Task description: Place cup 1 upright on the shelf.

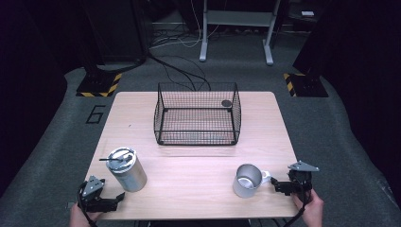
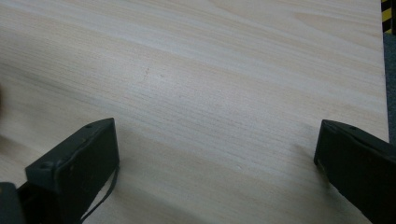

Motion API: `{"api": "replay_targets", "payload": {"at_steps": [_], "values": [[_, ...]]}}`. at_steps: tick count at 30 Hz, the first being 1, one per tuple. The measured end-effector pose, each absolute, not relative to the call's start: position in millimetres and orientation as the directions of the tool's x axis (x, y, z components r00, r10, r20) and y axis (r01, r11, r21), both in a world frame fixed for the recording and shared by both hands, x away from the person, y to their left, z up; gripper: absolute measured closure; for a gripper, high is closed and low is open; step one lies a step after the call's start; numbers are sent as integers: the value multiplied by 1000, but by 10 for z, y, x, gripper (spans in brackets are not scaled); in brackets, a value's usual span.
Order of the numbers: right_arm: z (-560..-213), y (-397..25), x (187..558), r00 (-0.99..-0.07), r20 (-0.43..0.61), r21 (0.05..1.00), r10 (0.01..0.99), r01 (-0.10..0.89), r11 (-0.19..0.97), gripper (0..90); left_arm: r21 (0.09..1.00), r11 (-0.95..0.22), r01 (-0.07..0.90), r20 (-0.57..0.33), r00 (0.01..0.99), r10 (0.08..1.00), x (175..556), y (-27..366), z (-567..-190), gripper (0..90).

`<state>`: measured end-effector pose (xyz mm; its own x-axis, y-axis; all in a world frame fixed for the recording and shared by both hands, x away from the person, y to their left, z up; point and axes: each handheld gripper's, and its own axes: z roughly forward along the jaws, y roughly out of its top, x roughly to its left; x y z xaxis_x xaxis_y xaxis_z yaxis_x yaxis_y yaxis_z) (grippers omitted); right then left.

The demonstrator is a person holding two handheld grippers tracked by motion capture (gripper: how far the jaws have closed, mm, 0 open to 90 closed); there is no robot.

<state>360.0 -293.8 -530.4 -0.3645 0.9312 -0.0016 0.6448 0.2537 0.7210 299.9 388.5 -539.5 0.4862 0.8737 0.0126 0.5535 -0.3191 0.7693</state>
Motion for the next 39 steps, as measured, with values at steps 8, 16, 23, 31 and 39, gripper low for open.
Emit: {"api": "replay_targets", "payload": {"at_steps": [8, 16, 23, 31, 39], "values": [[-5301, -2943, 3597, -358, 4, 717, 934, 652, 247, 0, 773, -322, 546, 17, 491, 871, 2997, 3880, -5398, 0], [-5300, -2946, 3602, -358, 3, 716, 934, 652, 248, 0, 759, -355, 546, 42, 502, 864, 3002, 3851, -5362, 0], [-5299, -2940, 3598, -351, 3, 716, 936, 654, 243, 0, 771, -367, 521, 44, 531, 846, 2980, 3803, -5311, 0], [-5303, -2940, 3601, -352, -4, 720, 936, 649, 247, 0, 803, -347, 485, 37, 540, 841, 2964, 3717, -5212, 0], [-5303, -2937, 3601, -349, -2, 721, 937, 649, 243, 0, 840, -273, 469, -18, 527, 850, 2910, 3665, -5044, 0]]}}
